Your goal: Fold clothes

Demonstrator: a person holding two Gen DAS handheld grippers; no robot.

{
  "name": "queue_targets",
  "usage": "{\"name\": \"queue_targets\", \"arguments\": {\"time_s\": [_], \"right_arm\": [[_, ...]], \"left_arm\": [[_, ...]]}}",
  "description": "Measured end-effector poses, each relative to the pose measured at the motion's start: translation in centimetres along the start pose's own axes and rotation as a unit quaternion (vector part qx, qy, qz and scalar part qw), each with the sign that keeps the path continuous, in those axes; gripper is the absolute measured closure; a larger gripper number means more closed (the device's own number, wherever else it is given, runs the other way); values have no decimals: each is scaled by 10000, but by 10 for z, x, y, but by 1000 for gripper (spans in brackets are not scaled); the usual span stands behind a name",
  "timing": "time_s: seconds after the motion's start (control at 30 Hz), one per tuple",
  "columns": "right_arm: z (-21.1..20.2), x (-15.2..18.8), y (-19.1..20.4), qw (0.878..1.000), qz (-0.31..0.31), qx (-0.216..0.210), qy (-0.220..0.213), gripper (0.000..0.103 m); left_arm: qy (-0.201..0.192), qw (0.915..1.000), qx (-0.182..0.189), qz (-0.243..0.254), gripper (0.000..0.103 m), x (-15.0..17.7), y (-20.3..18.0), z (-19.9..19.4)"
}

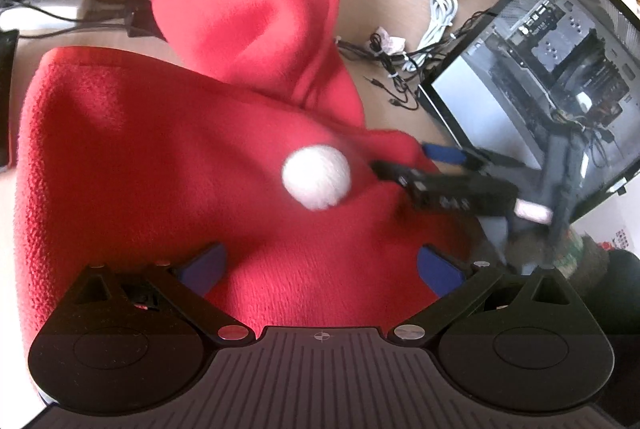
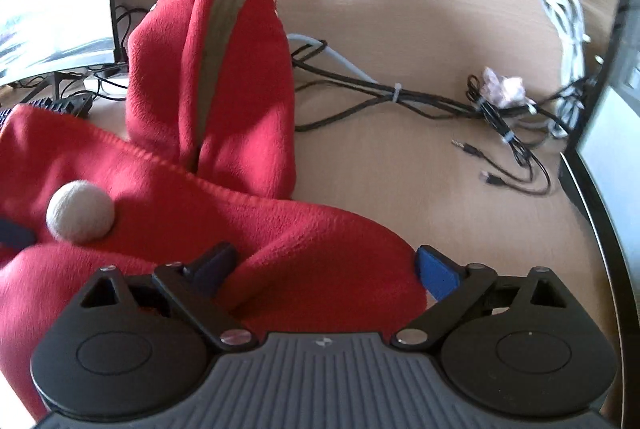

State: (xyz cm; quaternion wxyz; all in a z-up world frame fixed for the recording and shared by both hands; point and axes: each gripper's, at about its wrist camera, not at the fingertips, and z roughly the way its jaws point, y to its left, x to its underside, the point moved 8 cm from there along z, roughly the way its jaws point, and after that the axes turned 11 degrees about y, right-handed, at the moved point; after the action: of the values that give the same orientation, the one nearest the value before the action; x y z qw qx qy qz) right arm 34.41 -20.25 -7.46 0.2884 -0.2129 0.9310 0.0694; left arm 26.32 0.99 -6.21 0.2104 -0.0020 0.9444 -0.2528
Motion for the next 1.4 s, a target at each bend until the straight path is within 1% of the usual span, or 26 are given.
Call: {"name": "queue_targets", "arguments": {"time_s": [0.23,0.33,0.43,0.5,0.57,0.63,0.67,0.73,0.83,0.93,1.0,1.1,1.17,1.3,1.4], "right_arm": [[-29,39,14,9990,436,106,45,3],[-42,53,29,9980,619,30,138,3],[-52,61,56,9974,676,-140,205,3],[-58,65,83,9972,516,-459,304,0],[-63,71,109,9977,150,-570,326,0],[-72,73,124,9974,-161,-663,220,0],[-79,71,124,9973,-224,-689,157,0],[-92,64,112,9980,-198,-599,-36,0],[-102,49,77,9995,23,-162,-263,0],[-83,37,52,9992,49,363,-176,0],[-65,40,55,9989,-120,444,-1,0],[-39,45,60,9974,-368,562,242,1],[-40,45,67,9970,-475,569,206,5],[-41,48,78,9979,-427,390,292,7],[-45,57,94,9984,-394,143,374,9]], "left_arm": [[48,9988,-244,413,0,-23,6,8],[17,9988,-282,409,0,-38,12,12],[-58,9989,-356,311,0,-49,17,12],[-118,9985,-466,271,0,-52,18,9],[-175,9980,-563,207,0,-52,23,0],[-232,9981,-542,151,0,-44,23,-12],[-261,9983,-513,126,0,-39,23,-18],[-320,9984,-455,77,0,-29,21,-31],[-363,9987,-365,2,0,-10,14,-40],[-320,9992,-221,-101,0,9,6,-37],[-254,9993,-277,-56,0,17,3,-27],[-193,9990,-395,74,0,15,5,-17],[-157,9991,-398,55,0,10,9,-13],[-62,9996,-260,-91,0,-8,21,-8],[27,9994,-313,117,0,-22,21,-4]]}}
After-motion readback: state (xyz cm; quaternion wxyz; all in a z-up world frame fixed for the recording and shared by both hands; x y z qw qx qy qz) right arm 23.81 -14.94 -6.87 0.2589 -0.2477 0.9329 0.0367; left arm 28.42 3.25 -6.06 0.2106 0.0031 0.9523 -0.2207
